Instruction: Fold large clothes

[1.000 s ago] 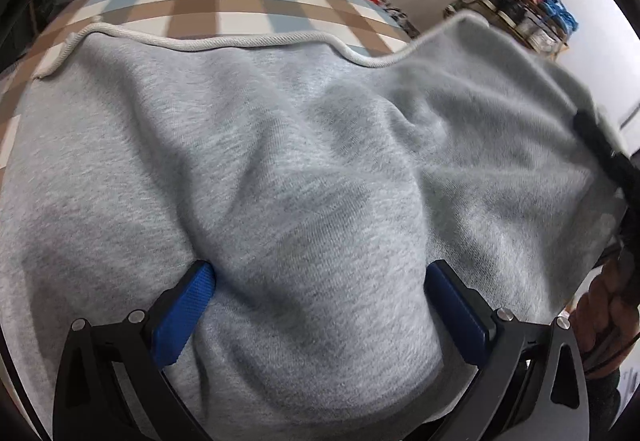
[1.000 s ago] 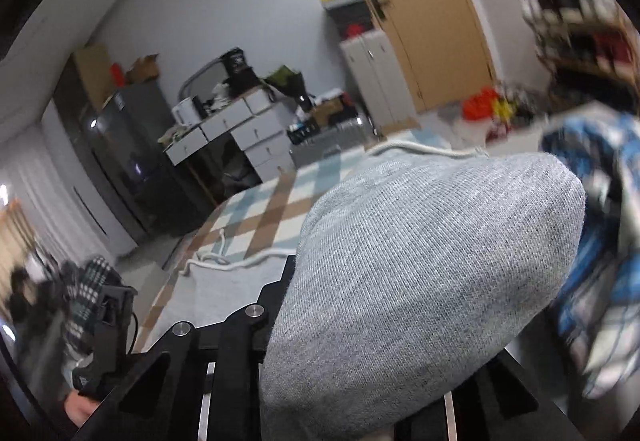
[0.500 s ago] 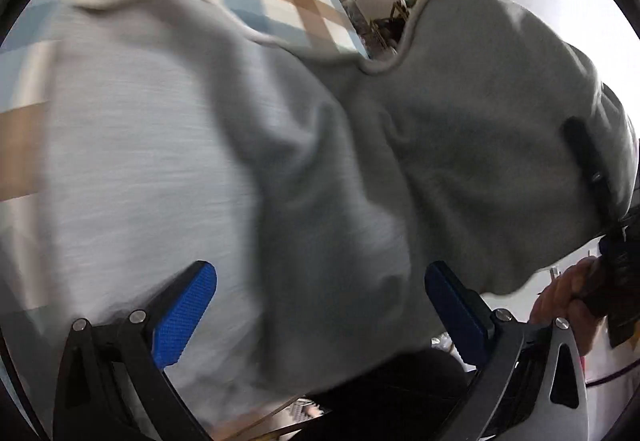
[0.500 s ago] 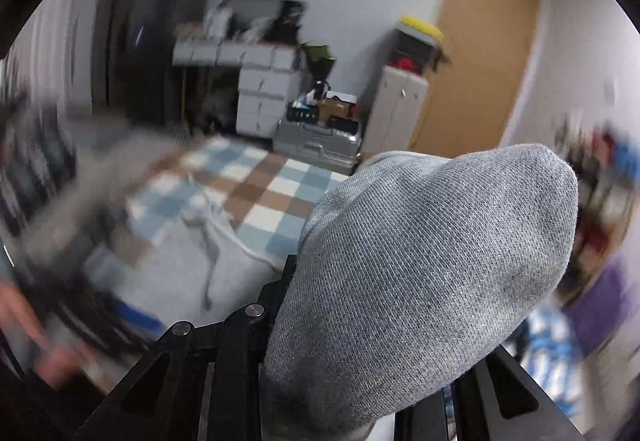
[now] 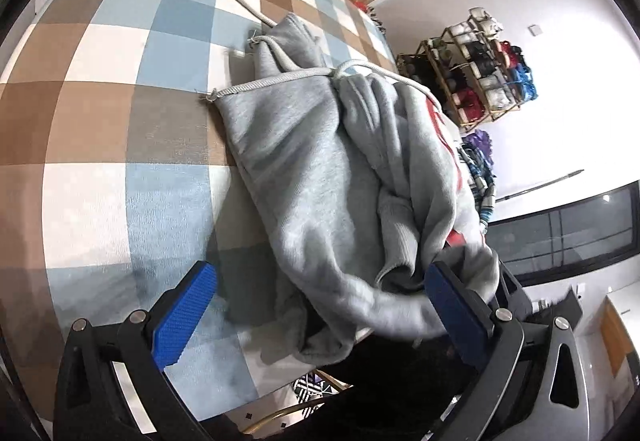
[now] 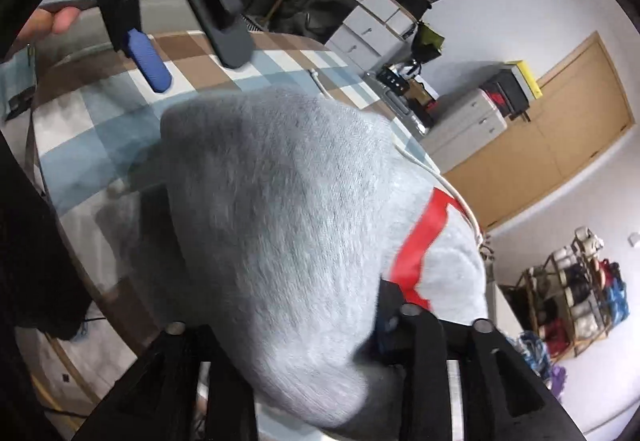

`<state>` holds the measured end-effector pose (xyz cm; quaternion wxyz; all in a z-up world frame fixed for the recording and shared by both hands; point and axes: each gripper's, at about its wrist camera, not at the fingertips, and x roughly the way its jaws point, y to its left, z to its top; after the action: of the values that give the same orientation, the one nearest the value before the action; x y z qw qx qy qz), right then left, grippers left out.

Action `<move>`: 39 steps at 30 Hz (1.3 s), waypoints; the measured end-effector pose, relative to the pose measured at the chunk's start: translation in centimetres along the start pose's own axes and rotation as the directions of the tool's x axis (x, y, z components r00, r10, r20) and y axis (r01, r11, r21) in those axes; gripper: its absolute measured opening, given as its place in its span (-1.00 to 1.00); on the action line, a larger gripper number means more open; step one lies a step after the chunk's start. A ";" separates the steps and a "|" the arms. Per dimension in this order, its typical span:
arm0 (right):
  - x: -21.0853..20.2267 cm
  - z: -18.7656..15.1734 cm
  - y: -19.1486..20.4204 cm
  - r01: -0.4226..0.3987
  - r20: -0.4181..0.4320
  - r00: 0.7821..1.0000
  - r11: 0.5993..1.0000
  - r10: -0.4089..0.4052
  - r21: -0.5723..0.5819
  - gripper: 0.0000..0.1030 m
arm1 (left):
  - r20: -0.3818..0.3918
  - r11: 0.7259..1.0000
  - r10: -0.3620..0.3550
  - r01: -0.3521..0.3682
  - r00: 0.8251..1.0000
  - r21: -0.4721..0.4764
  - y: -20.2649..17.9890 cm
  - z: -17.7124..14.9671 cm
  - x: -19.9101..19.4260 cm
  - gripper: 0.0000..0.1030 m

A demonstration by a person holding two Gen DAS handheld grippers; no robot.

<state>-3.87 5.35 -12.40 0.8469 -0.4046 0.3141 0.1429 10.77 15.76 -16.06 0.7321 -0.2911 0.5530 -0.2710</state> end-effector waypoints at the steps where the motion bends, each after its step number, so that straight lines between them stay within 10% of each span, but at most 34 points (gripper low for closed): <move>1: 0.2 -0.1 0.3 -0.020 -0.003 1.000 1.000 0.020 -0.001 -0.05 | -0.008 1.000 -0.003 0.003 1.000 -0.004 0.0 0.2 0.3 0.97; 9: -1.4 -1.9 -1.3 -0.212 0.129 0.973 0.965 0.193 0.154 0.71 | -0.030 0.998 -0.062 0.062 0.998 0.004 -3.4 2.2 1.8 0.97; 14: -2.1 -3.0 -3.5 -0.400 0.258 0.907 0.875 0.334 0.273 0.82 | -0.122 0.995 -0.044 0.054 0.992 0.081 -7.4 3.4 4.8 0.97; 19: -2.6 -4.8 -6.5 -0.556 0.350 0.826 0.741 0.442 0.376 0.82 | -0.157 0.987 0.131 -0.113 0.979 0.118 -7.9 5.4 9.0 0.97; 23: -2.4 -6.2 -8.8 -0.635 0.407 0.772 0.629 0.488 0.449 0.80 | -0.158 0.999 0.004 -0.010 0.988 -0.039 -5.7 7.1 10.5 0.96; 25: -2.2 -6.5 -9.5 -0.673 0.431 0.740 0.570 0.517 0.472 0.80 | -0.124 0.998 -0.027 0.021 0.992 -0.054 -5.3 7.6 10.7 0.31; 30: -1.9 -6.7 -10.7 -0.715 0.463 0.699 0.500 0.545 0.489 0.79 | -0.101 0.999 -0.029 0.032 0.994 0.026 -6.3 7.5 10.7 -0.55; 35: -1.9 -8.0 -12.0 -0.766 0.517 0.637 0.392 0.572 0.509 0.79 | -0.084 0.995 -0.041 0.048 0.996 0.083 -7.4 9.1 9.3 -0.84; 39: -1.2 -9.6 -13.8 -0.838 0.610 0.514 0.202 0.603 0.506 0.80 | -0.088 0.988 -0.010 0.024 0.996 0.152 -8.6 9.6 9.4 -0.85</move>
<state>-1.96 -10.75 -7.97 0.7918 0.2147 0.3717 0.4345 21.67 4.40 -13.85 0.7251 -0.2267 0.5595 -0.3314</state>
